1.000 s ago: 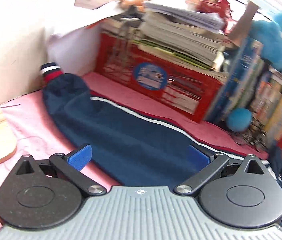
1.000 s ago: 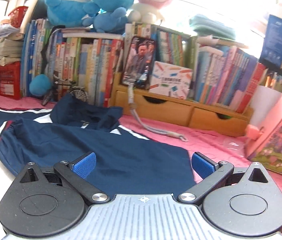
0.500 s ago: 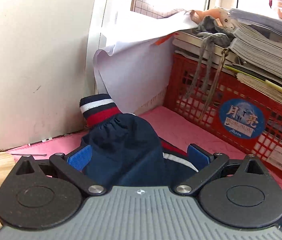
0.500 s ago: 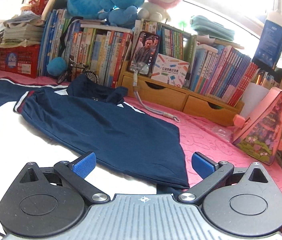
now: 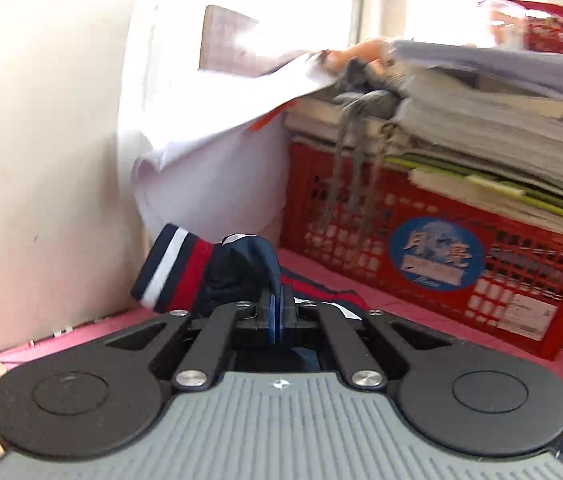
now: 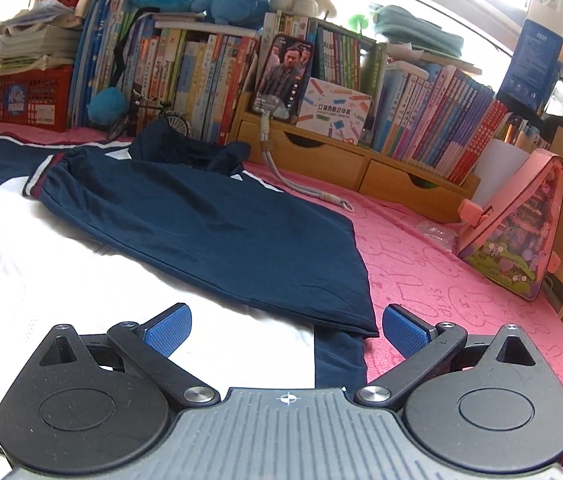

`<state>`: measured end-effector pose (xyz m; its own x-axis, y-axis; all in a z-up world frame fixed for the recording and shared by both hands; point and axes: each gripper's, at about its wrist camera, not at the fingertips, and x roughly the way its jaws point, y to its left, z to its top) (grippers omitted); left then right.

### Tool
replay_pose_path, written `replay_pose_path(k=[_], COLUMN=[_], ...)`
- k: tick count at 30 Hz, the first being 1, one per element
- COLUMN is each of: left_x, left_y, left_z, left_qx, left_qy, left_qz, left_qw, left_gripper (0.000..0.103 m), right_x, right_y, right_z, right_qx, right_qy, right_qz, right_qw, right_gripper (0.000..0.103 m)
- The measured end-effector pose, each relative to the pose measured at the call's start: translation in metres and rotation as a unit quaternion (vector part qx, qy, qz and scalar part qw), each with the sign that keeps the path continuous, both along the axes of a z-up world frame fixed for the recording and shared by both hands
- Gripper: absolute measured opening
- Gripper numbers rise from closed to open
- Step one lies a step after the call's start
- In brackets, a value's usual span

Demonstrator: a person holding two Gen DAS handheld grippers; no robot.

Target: Fold clothes

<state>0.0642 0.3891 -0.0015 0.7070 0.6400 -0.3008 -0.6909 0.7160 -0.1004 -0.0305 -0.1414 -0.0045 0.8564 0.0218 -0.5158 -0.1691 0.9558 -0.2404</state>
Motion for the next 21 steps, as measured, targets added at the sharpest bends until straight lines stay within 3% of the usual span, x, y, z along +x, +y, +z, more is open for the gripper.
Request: replay_pose_path(k=[4,8,11,13,15,18,21], left_x=[-0.016,-0.033,-0.035,-0.034,-0.03,-0.03,-0.047], left_y=[-0.075,-0.152,-0.232,-0.279,-0.322,-0.366,-0.376], left_z=[0.02,0.04,0.049,0.044,0.03,0.007,-0.005], left_qx=[0.058,0.116,0.173,0.158,0.126,0.111,0.101], left_qy=[-0.03,-0.06,-0.048,-0.021,0.017,0.071,0.085], left_qz=[-0.093,-0.184,-0.278,-0.345,-0.419,-0.482,-0.51], left_qw=[0.9935,0.9743,0.9436,0.925,0.8989,0.8664,0.8503], left_gripper=[0.001,0.001,0.004,0.009,0.02,0.022,0.029], right_x=[0.0,0.002,0.011,0.018,0.027,0.038,0.048], right_y=[-0.003,-0.013,-0.026,-0.035,-0.048,-0.062,-0.068], right_z=[0.009,0.02,0.026,0.029,0.029,0.025,0.019], right_qx=[0.033,0.1,0.171,0.224,0.288,0.359,0.392], right_qy=[-0.014,-0.018,-0.007,0.004,0.023,0.051,0.075], right_qz=[0.005,0.012,0.004,-0.002,-0.008,-0.011,-0.005], right_qw=[0.999,0.995,0.985,0.975,0.957,0.932,0.917], right_gripper=[0.103,0.103,0.103,0.103,0.103,0.103,0.103])
